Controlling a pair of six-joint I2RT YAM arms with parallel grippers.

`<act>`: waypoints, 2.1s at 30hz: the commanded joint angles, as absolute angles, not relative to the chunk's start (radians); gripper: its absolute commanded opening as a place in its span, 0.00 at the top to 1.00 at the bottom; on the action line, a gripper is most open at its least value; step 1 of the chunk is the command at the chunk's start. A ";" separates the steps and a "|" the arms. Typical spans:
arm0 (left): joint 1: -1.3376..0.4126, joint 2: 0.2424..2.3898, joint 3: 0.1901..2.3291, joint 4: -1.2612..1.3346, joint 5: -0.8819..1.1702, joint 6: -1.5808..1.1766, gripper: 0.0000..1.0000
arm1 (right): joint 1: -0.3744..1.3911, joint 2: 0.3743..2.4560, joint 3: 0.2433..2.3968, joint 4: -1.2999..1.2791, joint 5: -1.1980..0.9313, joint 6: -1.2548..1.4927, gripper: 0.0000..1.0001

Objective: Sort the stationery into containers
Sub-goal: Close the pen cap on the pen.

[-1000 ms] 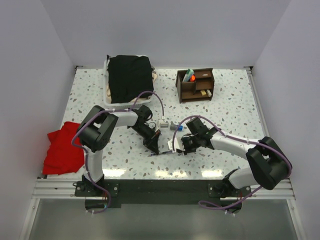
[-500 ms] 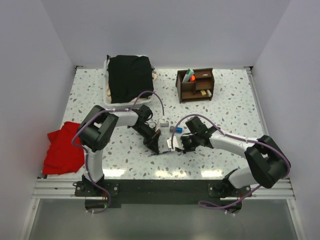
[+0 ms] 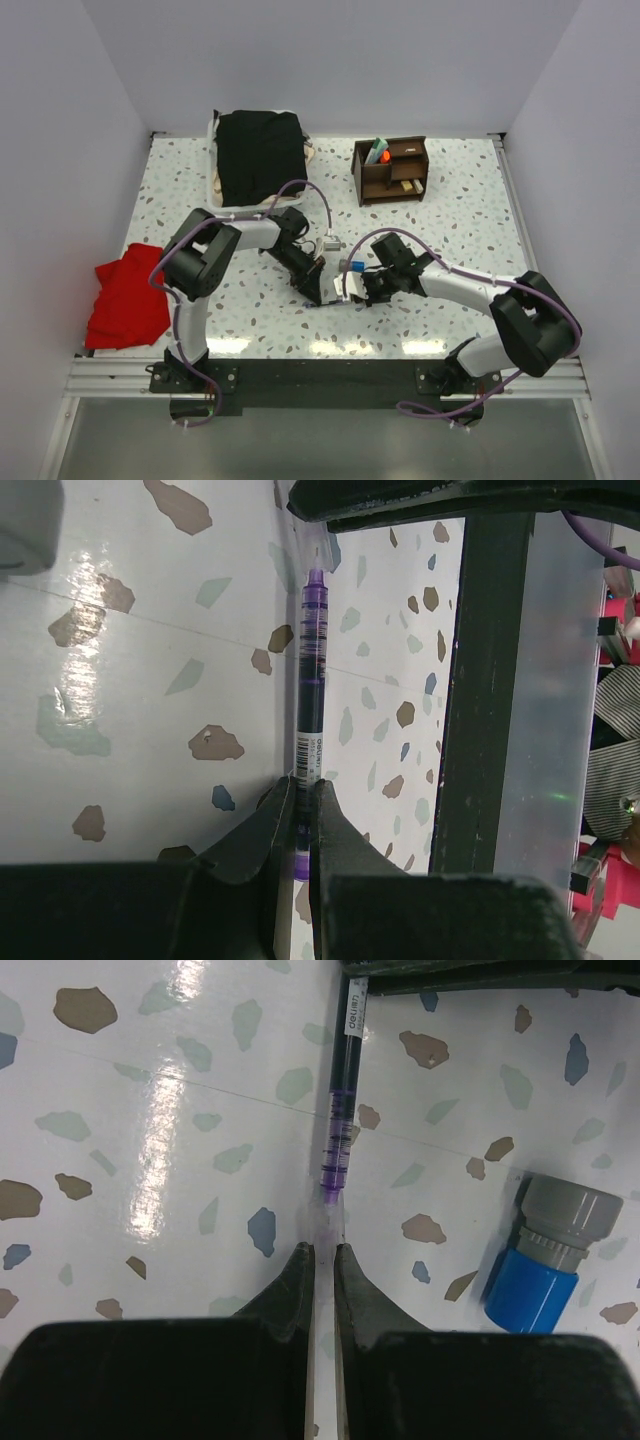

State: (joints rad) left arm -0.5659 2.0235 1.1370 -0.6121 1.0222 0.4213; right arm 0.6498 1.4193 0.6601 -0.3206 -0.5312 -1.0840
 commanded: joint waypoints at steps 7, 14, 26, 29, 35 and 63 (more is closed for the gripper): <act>-0.591 2.052 1.175 -0.557 0.934 0.416 1.00 | 0.655 1.425 0.750 -0.308 -0.529 -1.002 1.00; -0.594 2.059 1.190 -0.555 0.931 0.413 1.00 | 0.699 1.434 0.758 -0.339 -0.509 -1.032 1.00; -0.595 2.074 1.216 -0.546 0.953 0.399 1.00 | 0.745 1.477 0.792 -0.313 -0.474 -0.982 1.00; -0.598 2.079 1.226 -0.549 0.946 0.397 1.00 | 0.762 1.482 0.801 -0.311 -0.477 -0.979 1.00; -0.600 2.080 1.223 -0.537 0.925 0.388 1.00 | 0.784 1.488 0.801 -0.311 -0.479 -0.985 1.00; -0.594 1.910 1.091 -0.691 0.828 0.560 0.54 | 0.787 1.453 0.766 -0.298 -0.368 -0.922 1.00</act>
State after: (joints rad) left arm -0.6014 1.8465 1.0847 -0.5556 0.7246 0.4416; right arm 0.7845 1.4857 0.7704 -0.3424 -0.3985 -0.9337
